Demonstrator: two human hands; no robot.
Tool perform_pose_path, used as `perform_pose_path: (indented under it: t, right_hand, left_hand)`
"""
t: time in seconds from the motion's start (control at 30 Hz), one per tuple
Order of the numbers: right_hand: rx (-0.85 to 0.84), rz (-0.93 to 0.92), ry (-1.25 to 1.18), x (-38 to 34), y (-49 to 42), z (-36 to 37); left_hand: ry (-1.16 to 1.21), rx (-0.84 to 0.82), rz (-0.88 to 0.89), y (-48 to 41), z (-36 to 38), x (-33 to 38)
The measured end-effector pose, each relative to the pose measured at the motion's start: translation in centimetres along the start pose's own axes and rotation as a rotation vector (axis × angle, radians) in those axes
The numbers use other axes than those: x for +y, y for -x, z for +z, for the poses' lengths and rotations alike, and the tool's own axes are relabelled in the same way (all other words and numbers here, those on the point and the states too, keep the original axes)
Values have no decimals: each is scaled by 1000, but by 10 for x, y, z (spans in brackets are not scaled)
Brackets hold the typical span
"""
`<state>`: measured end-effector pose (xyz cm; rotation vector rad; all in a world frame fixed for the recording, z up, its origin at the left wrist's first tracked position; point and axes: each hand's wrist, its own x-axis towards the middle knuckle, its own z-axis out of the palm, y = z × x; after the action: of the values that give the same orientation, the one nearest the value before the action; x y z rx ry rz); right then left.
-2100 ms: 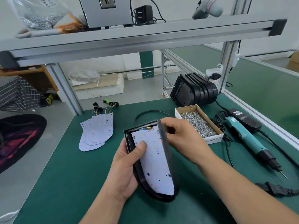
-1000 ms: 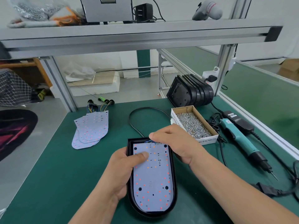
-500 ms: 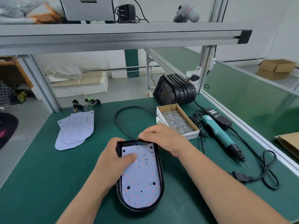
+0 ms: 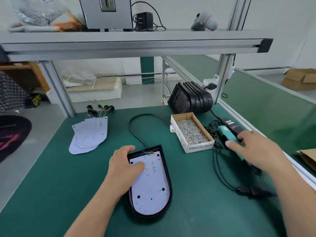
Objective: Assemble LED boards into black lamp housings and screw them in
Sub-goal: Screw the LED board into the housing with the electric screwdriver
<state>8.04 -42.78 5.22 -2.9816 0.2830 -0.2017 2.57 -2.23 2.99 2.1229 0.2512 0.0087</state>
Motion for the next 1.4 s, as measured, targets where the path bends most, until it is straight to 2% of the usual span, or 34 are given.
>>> perform_pose_path:
  t: [0.07,0.17,0.27,0.33,0.43,0.5,0.57,0.63,0.73,0.8,0.9,1.07,1.17,1.27,1.4]
  right_hand:
    - [-68,19,32,7,7,12]
    - [-58,18,-3,5,6,18]
    - [-94,83,-169,8,3,13]
    - [-147,144,-454,14,5,8]
    - [-164,239,-1018,16,12,5]
    - [-147,257,-1365,15,13,5]
    - [-194,246,-1605,9,14,3]
    - [-259,195,-1761,-1,16,0]
    - [-274,129,-1812,-19,19,2]
    - [-266,101,-1788,-28,21,4]
    - [-263,60,-1791,-32,21,4]
    - [-226,25,-1857,-23,20,6]
    - [-219,15,-1882,-20,18,7]
    - [-232,13,-1885,-21,17,6]
    - [-213,-6,-1846,-23,19,5]
  left_hand:
    - [66,20,10,1,1,2]
    - [125,23,31,3,-1,4]
    - [159,-16,44,3,-4,5]
    - [174,-13,46,1,-5,3]
    - [150,104,60,-3,-7,5]
    - [25,216,188,-1,-8,14]
    - [-103,279,387,1,-7,32]
    - [-192,217,557,-1,0,58]
    - [-369,-34,661,-17,27,104]
    - [-567,-141,680,-36,53,128]
    - [-821,-240,707,-59,91,148]
    - [-1174,-303,697,-82,121,158]
    - [-1188,-389,666,-92,128,161]
    - [-1102,-458,630,-94,130,160]
    - [-924,-379,636,-98,131,154]
